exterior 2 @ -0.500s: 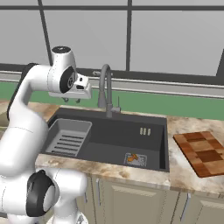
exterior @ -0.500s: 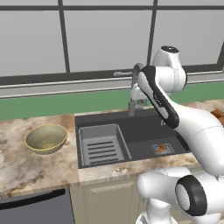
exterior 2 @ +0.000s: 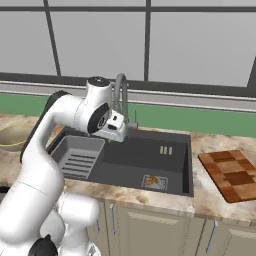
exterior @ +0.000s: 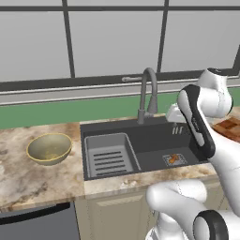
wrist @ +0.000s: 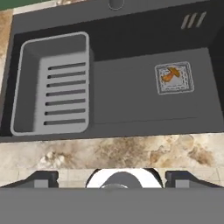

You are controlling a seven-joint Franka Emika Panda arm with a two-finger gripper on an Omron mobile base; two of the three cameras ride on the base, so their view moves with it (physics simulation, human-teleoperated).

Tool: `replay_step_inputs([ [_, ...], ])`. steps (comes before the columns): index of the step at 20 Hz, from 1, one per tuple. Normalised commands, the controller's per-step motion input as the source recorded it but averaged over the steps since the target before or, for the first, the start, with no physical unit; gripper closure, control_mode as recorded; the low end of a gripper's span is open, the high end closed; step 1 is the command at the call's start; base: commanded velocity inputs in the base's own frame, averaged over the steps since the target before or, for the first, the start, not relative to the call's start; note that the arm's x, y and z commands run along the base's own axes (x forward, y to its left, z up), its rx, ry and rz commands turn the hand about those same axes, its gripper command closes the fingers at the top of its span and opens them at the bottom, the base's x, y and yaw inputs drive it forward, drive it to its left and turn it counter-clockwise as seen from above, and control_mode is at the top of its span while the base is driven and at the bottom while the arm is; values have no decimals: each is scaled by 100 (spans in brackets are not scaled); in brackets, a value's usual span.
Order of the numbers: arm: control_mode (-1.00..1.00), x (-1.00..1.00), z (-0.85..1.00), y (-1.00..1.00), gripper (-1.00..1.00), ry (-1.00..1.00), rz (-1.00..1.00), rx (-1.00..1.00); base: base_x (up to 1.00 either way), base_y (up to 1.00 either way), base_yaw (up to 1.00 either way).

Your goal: Pick the mushroom from the sink and place it in the bowl. Then pick the bowl and place it in the microwave. Then close the microwave door and press the start button.

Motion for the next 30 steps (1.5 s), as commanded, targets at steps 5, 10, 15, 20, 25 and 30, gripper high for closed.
replay_step_inputs([
  [5, -100, -18, -94, -97, -100, 24, -34, 3, 0, 0, 0],
  [10, -100, 61, -51, -80, -100, 36, -24, 2, 0, 0, 0],
  [15, -100, 98, -19, -37, -100, 29, -1, 6, 0, 0, 0],
  [20, -100, 73, -64, -42, -100, 20, 4, 13, 0, 0, 0],
  [25, -100, 53, -73, -58, -100, 7, 24, 21, 0, 0, 0],
  [30, -100, 65, -49, -3, -100, 2, 12, 12, 0, 0, 0],
])
